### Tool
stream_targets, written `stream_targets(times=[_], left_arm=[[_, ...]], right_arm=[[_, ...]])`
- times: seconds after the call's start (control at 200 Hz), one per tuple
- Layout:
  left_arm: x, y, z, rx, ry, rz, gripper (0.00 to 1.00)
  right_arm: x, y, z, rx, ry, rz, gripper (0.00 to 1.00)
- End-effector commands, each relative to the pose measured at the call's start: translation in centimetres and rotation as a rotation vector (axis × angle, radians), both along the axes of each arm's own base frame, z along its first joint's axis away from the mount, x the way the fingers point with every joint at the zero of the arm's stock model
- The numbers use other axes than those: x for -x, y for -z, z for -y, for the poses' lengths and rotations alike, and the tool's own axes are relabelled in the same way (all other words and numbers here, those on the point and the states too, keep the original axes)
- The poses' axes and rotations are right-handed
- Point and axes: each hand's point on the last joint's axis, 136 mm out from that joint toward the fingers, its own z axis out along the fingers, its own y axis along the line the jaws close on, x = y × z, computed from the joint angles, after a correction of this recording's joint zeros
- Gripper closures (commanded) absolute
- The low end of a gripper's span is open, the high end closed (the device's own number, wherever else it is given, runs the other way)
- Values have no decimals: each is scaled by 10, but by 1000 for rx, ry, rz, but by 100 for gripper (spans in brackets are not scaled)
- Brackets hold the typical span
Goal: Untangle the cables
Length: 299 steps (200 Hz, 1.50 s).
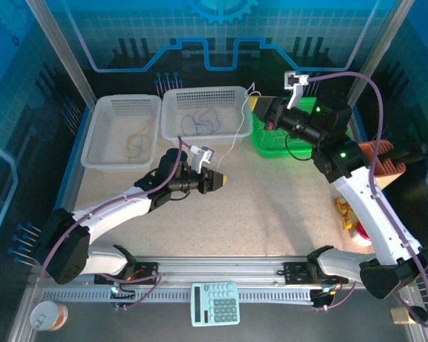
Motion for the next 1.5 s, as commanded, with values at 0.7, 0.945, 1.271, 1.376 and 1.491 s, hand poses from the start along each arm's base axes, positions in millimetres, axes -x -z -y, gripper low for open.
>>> stream_targets(times=[0.7, 0.945, 1.271, 1.376, 1.491], left_arm=[[6, 50, -5, -28, 4, -122, 66], [5, 49, -4, -26, 5, -121, 77], [3, 25, -10, -7, -35, -83, 63], [2, 4, -18, -6, -69, -36, 53], [0, -21, -30, -4, -119, 22, 43]], right_arm=[[-17, -56, 61, -121, 134, 99, 100], [-24, -51, 65, -122, 157, 92, 100], [-48, -35, 75, -92, 248, 75, 100], [-60, -26, 79, -87, 294, 62, 100], [-73, -16, 83, -69, 358, 58, 100]])
